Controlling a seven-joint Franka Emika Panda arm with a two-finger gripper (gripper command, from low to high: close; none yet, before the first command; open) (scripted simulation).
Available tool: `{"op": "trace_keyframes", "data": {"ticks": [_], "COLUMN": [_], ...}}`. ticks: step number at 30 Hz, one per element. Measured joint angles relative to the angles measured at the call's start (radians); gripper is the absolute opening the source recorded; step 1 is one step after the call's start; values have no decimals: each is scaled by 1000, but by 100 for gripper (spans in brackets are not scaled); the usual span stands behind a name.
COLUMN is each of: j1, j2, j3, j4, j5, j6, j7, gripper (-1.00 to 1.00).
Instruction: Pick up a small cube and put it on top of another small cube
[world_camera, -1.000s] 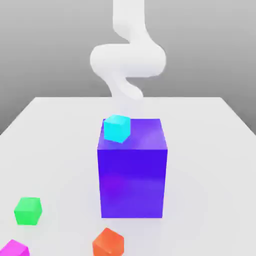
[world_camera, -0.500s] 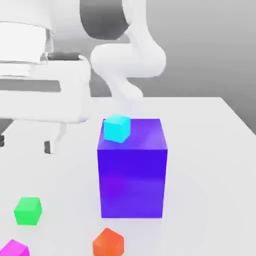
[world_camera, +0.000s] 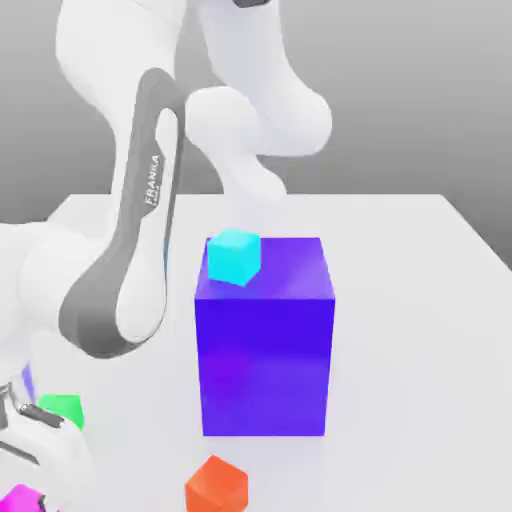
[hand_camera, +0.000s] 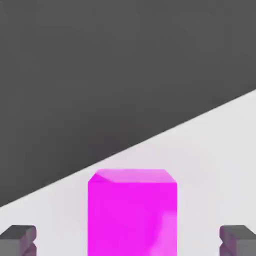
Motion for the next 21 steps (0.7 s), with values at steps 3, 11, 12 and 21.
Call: {"op": "trace_keyframes", "data": {"ticks": [3,11,12,21], "j1": [0,23,28,44], "j2": [0,-119,-153,-456], "j3": [0,-33,-48,-188], "j4": [0,-32,-59,-377], "j5": [0,-35,-40,-123], "j6": [0,-88,-94,-74], "j7": [0,27,45,292], "gripper": [-100,-100,-100,-100]}}
